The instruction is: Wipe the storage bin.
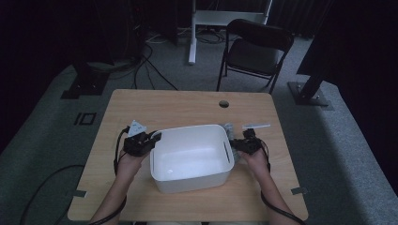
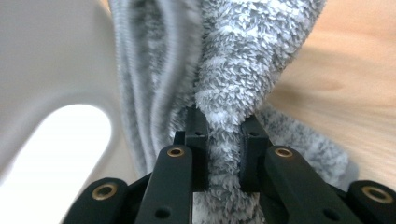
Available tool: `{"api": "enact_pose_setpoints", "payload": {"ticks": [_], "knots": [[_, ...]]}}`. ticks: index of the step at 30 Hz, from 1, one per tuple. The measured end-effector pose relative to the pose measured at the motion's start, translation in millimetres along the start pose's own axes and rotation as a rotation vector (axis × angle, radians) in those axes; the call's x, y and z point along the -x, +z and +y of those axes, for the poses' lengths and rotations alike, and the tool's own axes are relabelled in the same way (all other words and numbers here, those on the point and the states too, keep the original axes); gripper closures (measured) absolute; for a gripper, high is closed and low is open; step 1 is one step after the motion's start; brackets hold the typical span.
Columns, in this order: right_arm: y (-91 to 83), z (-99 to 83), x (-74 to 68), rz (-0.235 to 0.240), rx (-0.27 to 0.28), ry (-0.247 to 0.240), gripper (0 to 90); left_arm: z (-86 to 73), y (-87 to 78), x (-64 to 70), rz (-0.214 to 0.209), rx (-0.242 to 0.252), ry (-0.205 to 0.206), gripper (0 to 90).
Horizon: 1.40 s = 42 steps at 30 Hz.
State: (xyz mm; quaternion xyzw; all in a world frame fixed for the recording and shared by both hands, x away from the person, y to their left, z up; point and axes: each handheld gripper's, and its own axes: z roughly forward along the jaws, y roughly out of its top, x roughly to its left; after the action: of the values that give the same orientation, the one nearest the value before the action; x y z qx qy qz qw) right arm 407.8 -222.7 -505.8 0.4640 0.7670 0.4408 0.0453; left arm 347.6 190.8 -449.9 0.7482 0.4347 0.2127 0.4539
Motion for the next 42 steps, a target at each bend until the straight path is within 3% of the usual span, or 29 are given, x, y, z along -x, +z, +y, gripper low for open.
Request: {"api": "enact_pose_setpoints", "payload": {"ticks": [8,13,17,19,24,28,32,33,35,42], "knots": [[-56.0,-2.6,-10.2,0.024,0.112,-0.030,78.5,-0.1,0.0,0.1,0.000,0.002,-0.002,76.9],[-90.0,-13.3,-24.5,0.070,0.178,-0.062,78.4,0.0,0.0,0.2,0.002,0.001,-0.002,76.8],[-107.2,-23.5,-38.4,0.108,0.204,-0.112,78.4,0.0,0.0,0.4,0.003,0.000,-0.003,76.8],[-114.6,-28.0,-45.0,0.102,0.196,-0.136,78.3,0.1,0.0,0.6,0.004,0.000,-0.001,76.9],[-132.8,-35.6,-52.3,0.143,0.228,-0.140,78.3,0.2,0.2,0.9,0.005,0.000,-0.001,76.9],[-131.7,-40.7,-57.9,0.157,0.214,-0.154,78.3,0.4,0.2,1.0,0.004,-0.002,0.001,76.9],[-112.9,-45.8,-61.1,0.168,0.160,-0.154,78.3,0.5,0.3,1.4,0.007,-0.003,0.004,76.9],[-107.4,-47.0,-63.5,0.165,0.149,-0.162,78.3,0.5,0.2,1.4,0.007,-0.003,0.005,76.9],[-102.3,-46.6,-66.6,0.114,0.128,-0.189,78.4,0.8,0.3,1.9,0.011,-0.006,0.009,77.0],[-86.3,-48.8,-63.9,0.106,0.080,-0.163,78.7,1.5,1.4,4.5,0.025,-0.009,0.010,77.1]]}}
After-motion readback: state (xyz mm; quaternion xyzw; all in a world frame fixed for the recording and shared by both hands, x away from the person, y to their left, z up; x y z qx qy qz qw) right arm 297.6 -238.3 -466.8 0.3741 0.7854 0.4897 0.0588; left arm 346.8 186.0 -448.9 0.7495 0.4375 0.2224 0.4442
